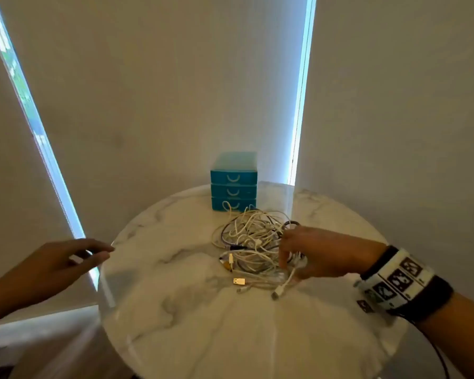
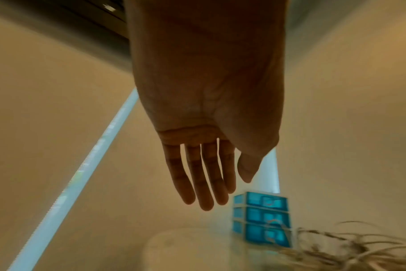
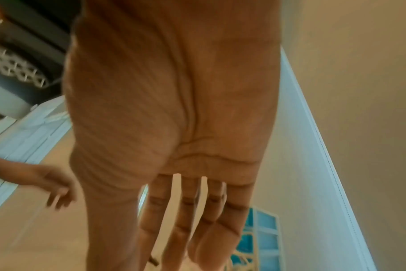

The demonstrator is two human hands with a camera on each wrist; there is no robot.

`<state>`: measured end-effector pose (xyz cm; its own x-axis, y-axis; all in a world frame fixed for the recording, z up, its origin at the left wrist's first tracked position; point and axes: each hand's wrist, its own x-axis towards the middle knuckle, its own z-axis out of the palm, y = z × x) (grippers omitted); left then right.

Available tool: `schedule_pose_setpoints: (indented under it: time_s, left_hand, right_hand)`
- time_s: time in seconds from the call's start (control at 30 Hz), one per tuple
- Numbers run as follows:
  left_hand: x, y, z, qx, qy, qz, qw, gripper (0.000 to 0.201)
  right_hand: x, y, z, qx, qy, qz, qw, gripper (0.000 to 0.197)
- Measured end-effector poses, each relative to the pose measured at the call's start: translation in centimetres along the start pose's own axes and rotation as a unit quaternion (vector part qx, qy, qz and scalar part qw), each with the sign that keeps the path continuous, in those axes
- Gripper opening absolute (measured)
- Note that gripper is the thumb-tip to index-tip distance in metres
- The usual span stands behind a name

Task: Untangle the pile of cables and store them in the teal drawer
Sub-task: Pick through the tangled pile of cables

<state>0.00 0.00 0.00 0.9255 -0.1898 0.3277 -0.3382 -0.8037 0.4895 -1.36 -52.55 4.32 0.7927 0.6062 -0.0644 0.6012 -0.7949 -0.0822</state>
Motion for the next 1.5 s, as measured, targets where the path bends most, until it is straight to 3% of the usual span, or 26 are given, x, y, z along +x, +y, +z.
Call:
schedule_pose_setpoints:
  time_s: [0.13, 0.17, 0.23, 0.3, 0.37, 0.4, 0.47, 0.53, 0.6, 0.67, 0.73, 0.87, 0.9, 0.97, 1.1, 1.17, 1.23, 1.33, 1.4, 1.43, 1.5]
  left_hand:
    - [3.7, 8.1, 2.8, -0.001, -0.114, 0.092, 0.989, 0.018]
    - [4.7, 9.0, 3.8, -0.005, -0.141, 0.111, 0.984, 0.018]
    - [6.9, 10.5, 5.6, -0.015, -0.166, 0.129, 0.978, 0.021]
    - [9.0, 11.8, 7.5, -0.011, -0.181, 0.140, 0.973, 0.025]
    - [11.0, 13.1, 9.4, -0.024, -0.177, 0.149, 0.973, 0.027]
    - [11.9, 13.7, 10.3, -0.030, -0.173, 0.148, 0.973, 0.028]
    - [13.6, 15.0, 11.9, -0.047, -0.168, 0.132, 0.976, 0.029]
    - [14.9, 16.0, 13.4, -0.064, -0.172, 0.115, 0.976, 0.034]
    - [15.6, 16.8, 15.1, -0.072, -0.210, 0.097, 0.970, 0.047]
    - [15.7, 17.4, 16.8, -0.062, -0.269, 0.085, 0.957, 0.060]
    - [16.0, 17.6, 18.2, -0.020, -0.309, 0.104, 0.945, 0.065]
    - [18.3, 16.6, 19.2, 0.054, -0.305, 0.135, 0.941, 0.056]
    - [19.2, 16.3, 19.3, 0.063, -0.304, 0.140, 0.940, 0.058]
    - [20.9, 15.9, 19.5, 0.075, -0.315, 0.143, 0.935, 0.058]
    - [22.4, 15.6, 20.3, 0.102, -0.345, 0.171, 0.917, 0.057]
    - [22.4, 15.4, 20.7, 0.110, -0.345, 0.189, 0.913, 0.059]
    - [22.2, 15.2, 20.7, 0.113, -0.339, 0.192, 0.914, 0.057]
    - [22.1, 14.7, 20.2, 0.107, -0.330, 0.174, 0.922, 0.058]
    - [21.9, 14.5, 20.2, 0.115, -0.321, 0.165, 0.925, 0.061]
    - [21.8, 14.5, 20.2, 0.116, -0.317, 0.160, 0.928, 0.061]
    - [21.8, 14.9, 20.0, 0.123, -0.313, 0.149, 0.930, 0.059]
  right_hand:
    - [0.7, 0.5, 1.3, -0.074, 0.021, 0.042, 0.996, 0.019]
    - [1.1, 1.1, 0.8, -0.055, 0.035, 0.046, 0.997, 0.016]
    - [1.9, 2.7, -0.9, 0.057, 0.128, 0.059, 0.988, 0.010]
    - [3.3, 4.1, -1.8, 0.212, 0.287, 0.082, 0.931, 0.009]
    - [5.6, 4.5, -1.4, 0.381, 0.429, 0.119, 0.810, 0.011]
    - [7.1, 4.3, -0.8, 0.452, 0.470, 0.136, 0.746, 0.013]
    - [10.1, 3.6, 1.1, 0.544, 0.488, 0.167, 0.662, 0.015]
    - [12.3, 3.2, 3.0, 0.589, 0.465, 0.177, 0.637, 0.016]
    - [13.5, 3.2, 3.8, 0.589, 0.455, 0.176, 0.644, 0.016]
    - [13.8, 3.8, 3.8, 0.573, 0.474, 0.182, 0.643, 0.016]
    - [13.6, 4.5, 3.2, 0.574, 0.502, 0.177, 0.622, 0.016]
    - [12.8, 6.5, 3.1, 0.617, 0.595, 0.158, 0.490, 0.017]
    - [12.5, 7.0, 3.3, 0.619, 0.608, 0.152, 0.473, 0.017]
    - [12.0, 7.5, 4.1, 0.620, 0.597, 0.151, 0.486, 0.019]
    - [11.5, 6.6, 5.1, 0.639, 0.500, 0.184, 0.554, 0.029]
    - [11.1, 6.7, 4.5, 0.613, 0.516, 0.200, 0.564, 0.031]
    - [9.9, 7.2, 3.7, 0.562, 0.608, 0.208, 0.521, 0.027]
    - [7.5, 8.1, 2.2, 0.511, 0.728, 0.201, 0.411, 0.027]
    - [6.8, 8.3, 2.0, 0.522, 0.730, 0.201, 0.393, 0.029]
    - [7.0, 8.2, 2.2, 0.538, 0.707, 0.200, 0.412, 0.027]
    - [8.0, 7.6, 2.8, 0.562, 0.621, 0.197, 0.510, 0.023]
